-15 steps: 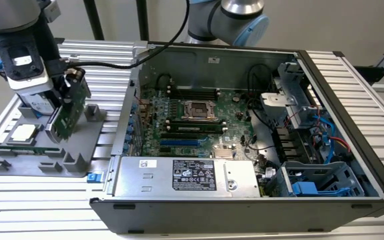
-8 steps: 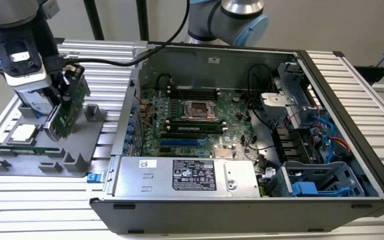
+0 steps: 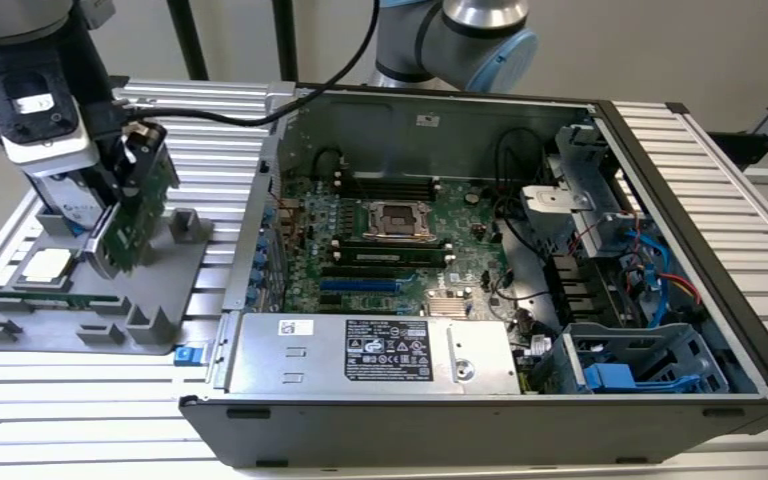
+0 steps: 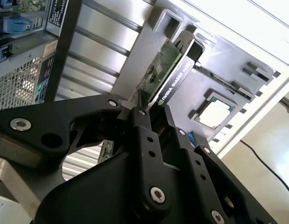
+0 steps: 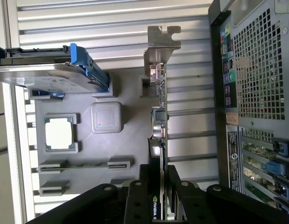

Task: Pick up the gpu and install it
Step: 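Pick up the gpu and move the gpu toward the slot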

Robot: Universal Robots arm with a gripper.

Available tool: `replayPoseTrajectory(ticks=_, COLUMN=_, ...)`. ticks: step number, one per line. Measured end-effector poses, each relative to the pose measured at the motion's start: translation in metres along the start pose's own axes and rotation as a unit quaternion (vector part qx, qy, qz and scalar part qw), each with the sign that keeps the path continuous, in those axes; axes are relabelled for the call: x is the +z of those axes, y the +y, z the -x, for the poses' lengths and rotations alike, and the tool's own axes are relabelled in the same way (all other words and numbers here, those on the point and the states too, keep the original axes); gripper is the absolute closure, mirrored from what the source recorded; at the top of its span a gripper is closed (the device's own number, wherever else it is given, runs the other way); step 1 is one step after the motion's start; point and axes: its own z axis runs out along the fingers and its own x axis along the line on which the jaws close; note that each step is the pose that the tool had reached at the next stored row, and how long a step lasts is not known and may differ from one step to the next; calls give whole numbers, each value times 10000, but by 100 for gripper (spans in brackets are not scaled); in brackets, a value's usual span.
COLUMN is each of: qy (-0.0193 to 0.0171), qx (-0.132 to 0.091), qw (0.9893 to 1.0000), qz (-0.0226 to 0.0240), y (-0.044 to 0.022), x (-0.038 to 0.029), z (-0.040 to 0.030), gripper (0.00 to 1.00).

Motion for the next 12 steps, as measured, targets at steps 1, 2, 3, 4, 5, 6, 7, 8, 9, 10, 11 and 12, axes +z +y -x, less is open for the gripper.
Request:
replayPoseTrajectory(ticks=1, qy=0, qx=0, qw=10000, qz=0, y=1, x=-8, z=0, gripper=100)
replayPoseTrajectory(ticks=2, qy=0, qx=0, qw=10000, qz=0, y=1, x=-15, z=0, gripper=100)
replayPoseTrajectory(ticks=3, qy=0, qx=0, qw=10000, qz=0, y=1, x=-23, z=0, gripper=100)
replayPoseTrajectory(ticks=4, qy=1, qx=0, qw=10000, qz=0, y=2, x=-32, z=0, gripper=100)
replayPoseTrajectory(ticks=5, qy=0, qx=0, qw=10000, qz=0, y=2, x=-40, z=0, gripper=100)
replayPoseTrajectory(ticks=6, qy=0, qx=0, qw=10000, qz=0, y=2, x=-48, z=0, gripper=100)
replayPoseTrajectory(ticks=7, qy=0, qx=0, qw=10000, qz=0, y=3, x=-55, z=0, gripper=100)
replayPoseTrajectory(ticks=8, qy=0, qx=0, qw=10000, qz=0, y=3, x=-63, z=0, gripper=100)
replayPoseTrajectory(ticks=9, qy=0, qx=0, qw=10000, qz=0, y=4, x=-70, z=0, gripper=100)
replayPoseTrajectory(ticks=10, qy=0, qx=0, qw=10000, qz=0, y=4, x=-77, z=0, gripper=100)
replayPoseTrajectory(ticks=11, qy=0, qx=0, qw=10000, qz=0, y=4, x=-84, z=0, gripper=100)
replayPoseTrajectory(ticks=12, qy=0, qx=0, qw=10000, qz=0, y=5, x=-91, z=0, gripper=100)
